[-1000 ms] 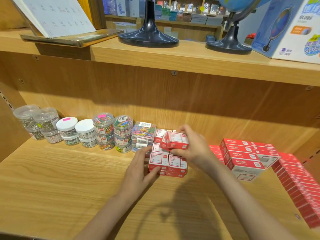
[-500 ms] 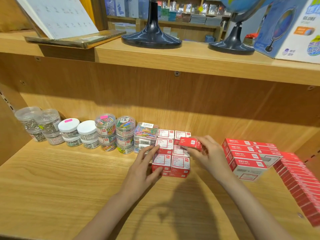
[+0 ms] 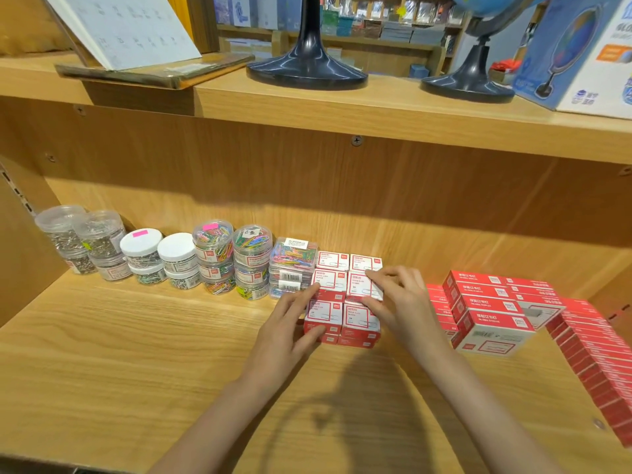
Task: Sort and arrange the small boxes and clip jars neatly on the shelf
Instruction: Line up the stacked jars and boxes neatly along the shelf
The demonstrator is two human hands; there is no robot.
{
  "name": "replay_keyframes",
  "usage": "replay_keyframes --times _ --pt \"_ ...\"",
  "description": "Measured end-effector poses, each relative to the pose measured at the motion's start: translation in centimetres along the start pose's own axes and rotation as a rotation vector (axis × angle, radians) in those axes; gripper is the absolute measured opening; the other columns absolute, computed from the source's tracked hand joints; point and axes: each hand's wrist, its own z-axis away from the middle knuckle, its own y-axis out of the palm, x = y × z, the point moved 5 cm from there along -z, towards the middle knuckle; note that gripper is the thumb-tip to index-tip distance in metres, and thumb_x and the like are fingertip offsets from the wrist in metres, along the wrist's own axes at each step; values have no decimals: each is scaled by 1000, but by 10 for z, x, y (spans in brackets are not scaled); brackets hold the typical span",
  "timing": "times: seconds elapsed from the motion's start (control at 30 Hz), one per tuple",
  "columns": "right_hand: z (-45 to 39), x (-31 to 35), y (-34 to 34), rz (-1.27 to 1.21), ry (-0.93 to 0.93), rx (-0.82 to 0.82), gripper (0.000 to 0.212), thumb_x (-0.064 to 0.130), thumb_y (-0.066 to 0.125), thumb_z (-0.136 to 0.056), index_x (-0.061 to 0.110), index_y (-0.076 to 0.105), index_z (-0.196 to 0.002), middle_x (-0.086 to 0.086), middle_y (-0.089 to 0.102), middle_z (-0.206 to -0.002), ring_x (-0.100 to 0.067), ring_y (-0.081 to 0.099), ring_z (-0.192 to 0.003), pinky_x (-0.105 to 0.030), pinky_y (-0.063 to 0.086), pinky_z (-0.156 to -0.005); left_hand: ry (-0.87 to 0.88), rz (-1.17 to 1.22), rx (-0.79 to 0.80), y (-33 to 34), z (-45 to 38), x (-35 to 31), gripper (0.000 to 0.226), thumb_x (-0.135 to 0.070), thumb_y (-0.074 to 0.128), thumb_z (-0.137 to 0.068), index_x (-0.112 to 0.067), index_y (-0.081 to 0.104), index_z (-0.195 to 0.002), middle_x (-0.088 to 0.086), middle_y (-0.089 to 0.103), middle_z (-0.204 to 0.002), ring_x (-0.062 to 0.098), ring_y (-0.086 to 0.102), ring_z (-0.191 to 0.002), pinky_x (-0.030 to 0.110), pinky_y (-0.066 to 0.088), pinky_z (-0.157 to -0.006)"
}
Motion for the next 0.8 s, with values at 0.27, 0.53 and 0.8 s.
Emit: replay_keyframes --times 0.27,0.53,0.8 --pt "2 1 6 -108 40 23 35 16 65 -84 5 58 -116 -9 48 -110 -21 53 -92 -36 50 -81 -7 49 -7 -2 1 -3 61 -30 61 -83 -44 32 -135 -15 45 -117 -2 51 -107 12 45 -87" --pt "58 5 8 -253 16 63 36 20 64 -78 21 53 -112 8 41 -115 2 44 -102 -3 30 -91 -70 94 -105 -2 12 -1 71 -16 73 -76 -34 31 -130 -7 56 -109 2 58 -93 11 47 -79" --pt "64 7 25 -379 136 52 54 9 73 -67 30 44 -107 -2 49 -110 19 37 -103 1 30 -83 -173 171 83 -5 11 4 44 -16 74 -75 -32 49 -108 -13 63 -106 -1 61 -98 27 51 -87"
